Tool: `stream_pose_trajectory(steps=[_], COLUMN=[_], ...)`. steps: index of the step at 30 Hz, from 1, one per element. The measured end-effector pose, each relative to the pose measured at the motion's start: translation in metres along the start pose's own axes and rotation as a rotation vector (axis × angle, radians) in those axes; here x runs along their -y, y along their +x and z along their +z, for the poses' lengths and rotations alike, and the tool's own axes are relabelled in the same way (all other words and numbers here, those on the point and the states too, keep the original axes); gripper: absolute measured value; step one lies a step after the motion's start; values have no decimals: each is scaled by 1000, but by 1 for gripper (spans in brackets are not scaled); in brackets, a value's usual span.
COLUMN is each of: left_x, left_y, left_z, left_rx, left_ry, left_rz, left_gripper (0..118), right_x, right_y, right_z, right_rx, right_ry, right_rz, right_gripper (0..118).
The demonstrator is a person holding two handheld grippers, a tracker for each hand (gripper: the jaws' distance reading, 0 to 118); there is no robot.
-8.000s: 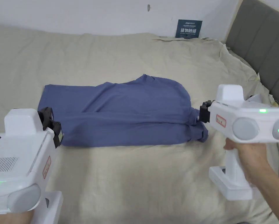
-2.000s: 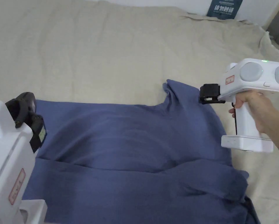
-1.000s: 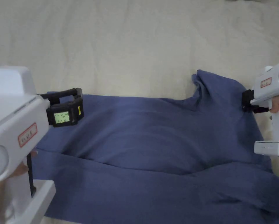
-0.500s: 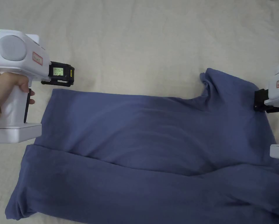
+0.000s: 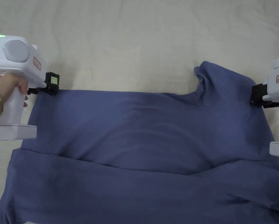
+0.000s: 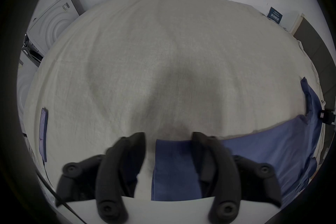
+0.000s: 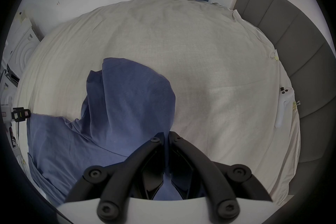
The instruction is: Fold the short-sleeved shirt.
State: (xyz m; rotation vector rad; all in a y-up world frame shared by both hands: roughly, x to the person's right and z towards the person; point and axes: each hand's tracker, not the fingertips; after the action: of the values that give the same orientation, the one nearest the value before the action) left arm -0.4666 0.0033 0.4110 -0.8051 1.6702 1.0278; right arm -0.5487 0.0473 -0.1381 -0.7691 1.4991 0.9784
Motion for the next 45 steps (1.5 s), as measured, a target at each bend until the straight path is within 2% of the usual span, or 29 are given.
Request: stream_pose_trajectory(steps=[2, 3, 4, 6, 8, 13, 18, 25, 33, 45], left_x=[3, 4, 5, 10, 13, 16, 33, 91, 161, 230], left_y=[5, 8, 12, 21, 23, 9, -17, -39, -49, -45], left_z=[3, 3, 3, 5, 10, 51, 111, 156, 157, 106], left_rx=[33, 47, 51, 13, 15, 50, 160, 164, 147, 40], left_ry=[12, 22, 28, 31, 49, 219, 389, 450, 402, 205], left_rz=[8, -9, -27, -86, -89, -5, 134, 150, 157, 111], left_gripper=[10, 2, 0, 0, 0, 0, 0, 0, 0, 0], right_x=[1, 2, 2, 4, 6, 12, 27, 82, 172, 246], right_y=[0, -1, -1, 0, 1, 5, 10, 30, 40, 37], right_z=[-1, -1, -2, -2, 0, 28, 79, 148, 162, 103], right_rx=[1, 2, 5, 5, 5, -7, -45, -112, -173, -102], right_ry=[-1, -5, -6, -7, -5, 51, 148, 268, 251, 70], right_rz=[2, 7, 10, 10, 2, -35, -78, -136, -197, -210], right_gripper=[3, 3, 3, 3, 3, 3, 3, 3, 3, 3])
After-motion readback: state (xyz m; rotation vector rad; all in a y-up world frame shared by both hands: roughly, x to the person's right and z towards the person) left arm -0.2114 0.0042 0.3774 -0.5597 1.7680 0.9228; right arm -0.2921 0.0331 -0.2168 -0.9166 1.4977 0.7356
